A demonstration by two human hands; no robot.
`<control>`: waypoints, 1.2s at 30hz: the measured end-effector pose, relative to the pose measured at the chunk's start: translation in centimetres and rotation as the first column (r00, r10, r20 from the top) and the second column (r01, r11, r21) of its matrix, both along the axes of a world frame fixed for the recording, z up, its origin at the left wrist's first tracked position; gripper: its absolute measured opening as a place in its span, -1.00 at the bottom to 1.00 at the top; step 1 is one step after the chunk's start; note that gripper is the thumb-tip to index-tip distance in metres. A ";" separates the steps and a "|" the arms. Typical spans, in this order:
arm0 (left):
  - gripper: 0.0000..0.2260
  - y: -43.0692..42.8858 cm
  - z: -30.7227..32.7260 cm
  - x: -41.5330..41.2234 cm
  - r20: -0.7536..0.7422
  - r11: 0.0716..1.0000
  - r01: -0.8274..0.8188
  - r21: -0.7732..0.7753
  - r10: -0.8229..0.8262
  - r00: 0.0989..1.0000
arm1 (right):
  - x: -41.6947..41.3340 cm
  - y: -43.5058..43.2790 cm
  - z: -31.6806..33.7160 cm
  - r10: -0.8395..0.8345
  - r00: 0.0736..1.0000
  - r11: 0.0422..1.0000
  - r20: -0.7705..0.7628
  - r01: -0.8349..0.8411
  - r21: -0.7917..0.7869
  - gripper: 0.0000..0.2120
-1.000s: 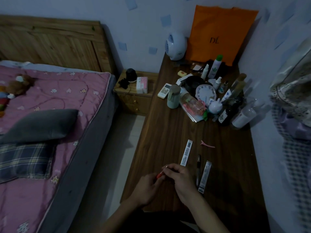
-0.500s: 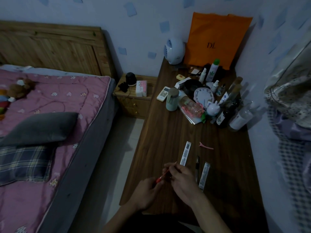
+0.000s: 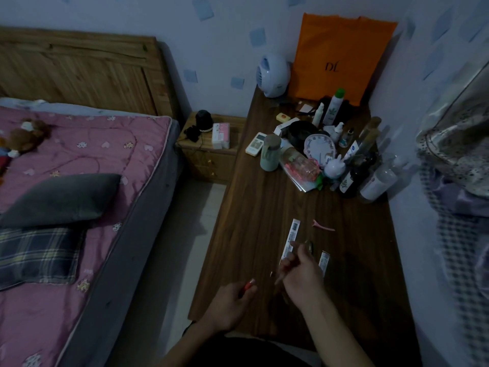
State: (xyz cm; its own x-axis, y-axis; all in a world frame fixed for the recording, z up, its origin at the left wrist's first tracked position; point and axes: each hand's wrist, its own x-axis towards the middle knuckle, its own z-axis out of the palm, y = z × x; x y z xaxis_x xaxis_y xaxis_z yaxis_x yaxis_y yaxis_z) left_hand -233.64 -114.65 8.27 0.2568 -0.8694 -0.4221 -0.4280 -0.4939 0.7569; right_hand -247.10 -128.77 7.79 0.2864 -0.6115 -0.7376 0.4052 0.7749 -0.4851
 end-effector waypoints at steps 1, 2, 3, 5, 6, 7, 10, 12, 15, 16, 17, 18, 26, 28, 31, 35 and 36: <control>-0.66 0.1 -0.2 0.1 -0.034 0.999 -0.045 0.013 0.045 0.998 | -0.3 -0.2 -0.3 0.007 0.999 1.000 -0.043 -0.007 -0.008 -0.76; -0.68 0.1 -0.4 0.1 -0.060 0.995 -0.096 0.026 0.097 0.993 | -0.7 -0.3 -0.7 0.027 0.993 0.999 -0.112 -0.030 -0.030 -0.74; -0.70 0.1 -0.7 0.2 -0.076 0.989 -0.144 0.036 0.146 0.986 | -1.0 -0.4 -1.0 0.055 0.975 0.995 -0.217 -0.071 -0.066 -0.73; -0.73 0.1 -1.3 0.4 -0.102 0.974 -0.222 0.053 0.227 0.969 | -1.7 -0.4 -1.8 0.093 0.892 0.978 -0.442 -0.164 -0.125 -0.72; -0.75 0.0 -1.6 0.5 -0.132 0.964 -0.256 0.070 0.263 0.956 | -2.0 -0.4 -2.1 0.097 0.847 0.973 -0.522 -0.190 -0.129 -0.74; -0.77 0.0 -1.9 0.5 -0.172 0.953 -0.288 0.094 0.300 0.938 | -2.3 -0.3 -2.5 0.100 0.812 0.972 -0.575 -0.203 -0.119 -0.76; -0.83 -0.1 -2.9 0.7 -0.251 0.927 -0.344 0.151 0.373 0.893 | -2.7 0.1 -4.0 0.146 0.735 0.960 -0.663 -0.266 -0.084 -0.81; -0.81 -0.2 -3.6 0.7 -0.236 0.926 -0.345 0.155 0.374 0.897 | -2.9 0.5 -5.0 0.200 0.683 0.933 -0.703 -0.353 -0.078 -0.82; -0.78 -0.3 -4.5 0.7 -0.174 0.940 -0.313 0.135 0.334 0.926 | -3.1 0.9 -6.4 0.240 0.543 0.862 -0.805 -0.501 -0.082 -0.80; -0.77 -0.4 -4.9 0.7 -0.156 0.944 -0.306 0.127 0.323 0.933 | -3.2 0.9 -6.9 0.233 0.482 0.835 -0.845 -0.544 -0.080 -0.80; -0.76 -0.6 -5.3 0.7 -0.138 0.946 -0.300 0.122 0.316 0.939 | -3.3 0.9 -7.3 0.226 0.420 0.808 -0.879 -0.585 -0.071 -0.80; -0.76 -0.7 -5.7 0.8 -0.116 0.949 -0.293 0.120 0.306 0.945 | -3.4 0.9 -7.7 0.225 0.366 0.780 -0.903 -0.623 -0.058 -0.79; -0.67 -2.3 -8.2 1.2 -0.045 0.959 -0.193 0.208 0.207 0.977 | -3.7 1.8 -9.8 0.229 0.090 0.618 -0.969 -0.782 0.074 -0.90; -0.66 -2.4 -8.5 1.1 0.014 0.962 -0.172 0.213 0.174 0.985 | -3.7 1.8 -10.0 0.211 0.045 0.601 -0.976 -0.794 0.093 -0.89; -0.70 -2.5 -9.0 1.0 0.101 0.965 -0.154 0.213 0.135 0.986 | -3.7 1.9 -10.0 0.190 -0.002 0.579 -0.982 -0.807 0.114 -0.94; -0.73 -2.8 -9.8 1.1 0.140 0.957 -0.130 0.258 0.096 0.985 | -3.8 2.0 -10.1 0.157 -0.073 0.546 -0.985 -0.825 0.148 -0.94; -0.74 -2.8 -9.9 1.1 0.121 0.957 -0.121 0.265 0.091 0.988 | -3.8 1.9 -10.2 0.150 -0.088 0.534 -0.985 -0.831 0.156 -0.93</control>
